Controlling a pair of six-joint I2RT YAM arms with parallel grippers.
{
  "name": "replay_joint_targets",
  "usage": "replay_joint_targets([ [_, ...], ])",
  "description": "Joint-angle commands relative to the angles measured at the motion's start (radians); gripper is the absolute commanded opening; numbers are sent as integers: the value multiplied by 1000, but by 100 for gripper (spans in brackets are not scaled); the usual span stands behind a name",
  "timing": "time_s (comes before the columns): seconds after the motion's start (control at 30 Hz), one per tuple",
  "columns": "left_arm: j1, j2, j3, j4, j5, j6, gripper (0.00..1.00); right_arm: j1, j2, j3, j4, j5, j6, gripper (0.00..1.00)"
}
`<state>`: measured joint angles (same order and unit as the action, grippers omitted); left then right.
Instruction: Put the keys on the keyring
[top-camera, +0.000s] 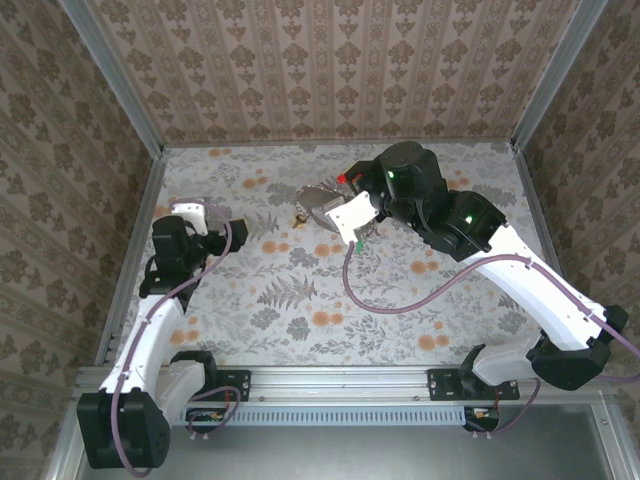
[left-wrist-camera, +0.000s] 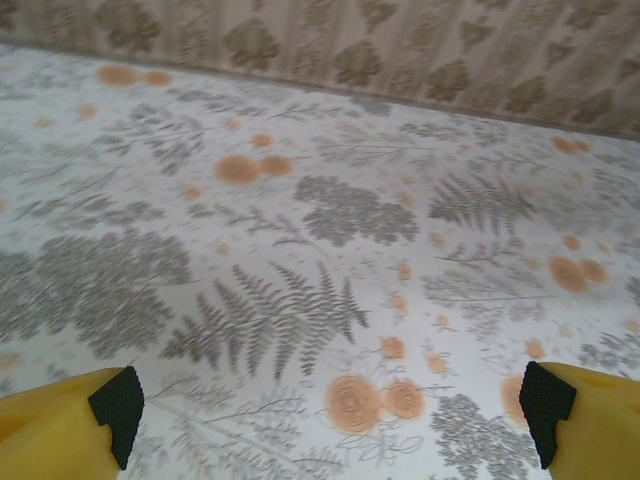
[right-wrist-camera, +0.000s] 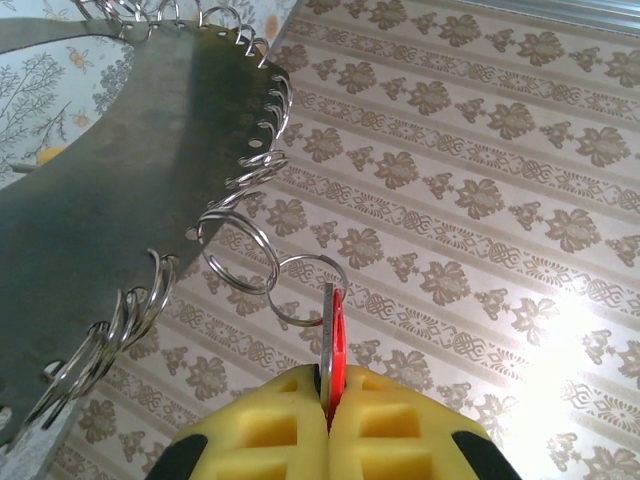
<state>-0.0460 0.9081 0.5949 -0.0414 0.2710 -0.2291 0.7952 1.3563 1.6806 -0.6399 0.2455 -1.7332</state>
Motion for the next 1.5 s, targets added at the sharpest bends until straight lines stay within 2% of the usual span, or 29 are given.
replay_joint_targets([
  [0.0,23,-19,-8,-71,-96,-67,100,-5,16,26,-2,-31,6,0],
  [0.13,52,-40,-1,-117,-140,-105,100,25,21,-26,-35,-39,62,3],
  [0.43,110,-72,39,-198,-149,-113,100,153,27,-215,-17,-114,305,0],
  [0.63,132,-103,34,-212,-137,-120,100,210,61,-298,161,-303,581,0],
  [0.8,136,-137,7,-236,-153,-109,100,208,121,-332,264,-349,807,0],
  [0.87,138,-148,-5,-235,-159,-103,100,204,151,-346,276,-339,848,0],
  [1.1,143,-149,-19,-224,-150,-72,100,111,233,-436,333,-311,869,0],
  [1.23,145,-147,-22,-218,-149,-50,100,17,287,-429,307,-261,821,0],
  [1.33,144,-151,-33,-188,-130,-51,100,-47,330,-399,223,-242,743,0],
  [1.47,144,-154,-51,-158,-108,-48,100,-120,396,-388,226,-212,672,0],
])
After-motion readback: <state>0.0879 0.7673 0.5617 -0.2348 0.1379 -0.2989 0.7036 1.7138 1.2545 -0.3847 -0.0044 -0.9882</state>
